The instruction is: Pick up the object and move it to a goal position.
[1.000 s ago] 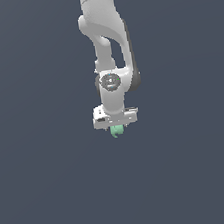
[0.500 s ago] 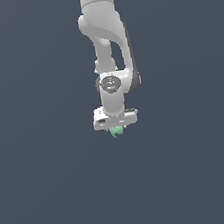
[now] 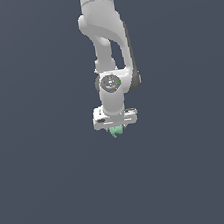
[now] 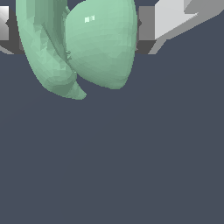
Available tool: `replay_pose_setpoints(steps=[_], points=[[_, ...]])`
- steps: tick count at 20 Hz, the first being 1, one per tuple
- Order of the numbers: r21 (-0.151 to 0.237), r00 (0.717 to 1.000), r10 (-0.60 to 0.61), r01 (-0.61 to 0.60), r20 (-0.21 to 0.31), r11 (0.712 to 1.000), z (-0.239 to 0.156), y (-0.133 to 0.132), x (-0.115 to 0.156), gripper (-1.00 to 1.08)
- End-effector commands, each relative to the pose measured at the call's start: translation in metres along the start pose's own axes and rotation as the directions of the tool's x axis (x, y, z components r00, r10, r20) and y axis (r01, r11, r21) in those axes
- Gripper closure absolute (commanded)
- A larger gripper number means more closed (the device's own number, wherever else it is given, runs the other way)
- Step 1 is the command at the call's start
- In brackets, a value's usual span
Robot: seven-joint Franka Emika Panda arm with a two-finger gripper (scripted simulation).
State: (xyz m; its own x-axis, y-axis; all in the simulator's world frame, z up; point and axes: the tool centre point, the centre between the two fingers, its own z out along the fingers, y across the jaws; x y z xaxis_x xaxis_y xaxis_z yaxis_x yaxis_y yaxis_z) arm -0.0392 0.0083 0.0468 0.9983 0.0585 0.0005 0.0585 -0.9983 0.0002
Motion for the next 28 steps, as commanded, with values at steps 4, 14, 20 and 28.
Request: replay_pose_setpoints(steps=[4,14,20,28], points=[[0.0,1.0,0.0,0.0,-0.001,1.0,-0.016,0.003,-0.003,1.08],[0.0,1.0,0.0,0.0,-0.001,1.0,-0.085,0.017,-0.017,1.08],[0.001,1.0,0.0,0.0,0.0,1.0,-0.149,0.03,-0.03,1.08],[0.002,1.0,-0.001,0.001,0.0,1.0,-0.238,0.048,-0.047,1.08]])
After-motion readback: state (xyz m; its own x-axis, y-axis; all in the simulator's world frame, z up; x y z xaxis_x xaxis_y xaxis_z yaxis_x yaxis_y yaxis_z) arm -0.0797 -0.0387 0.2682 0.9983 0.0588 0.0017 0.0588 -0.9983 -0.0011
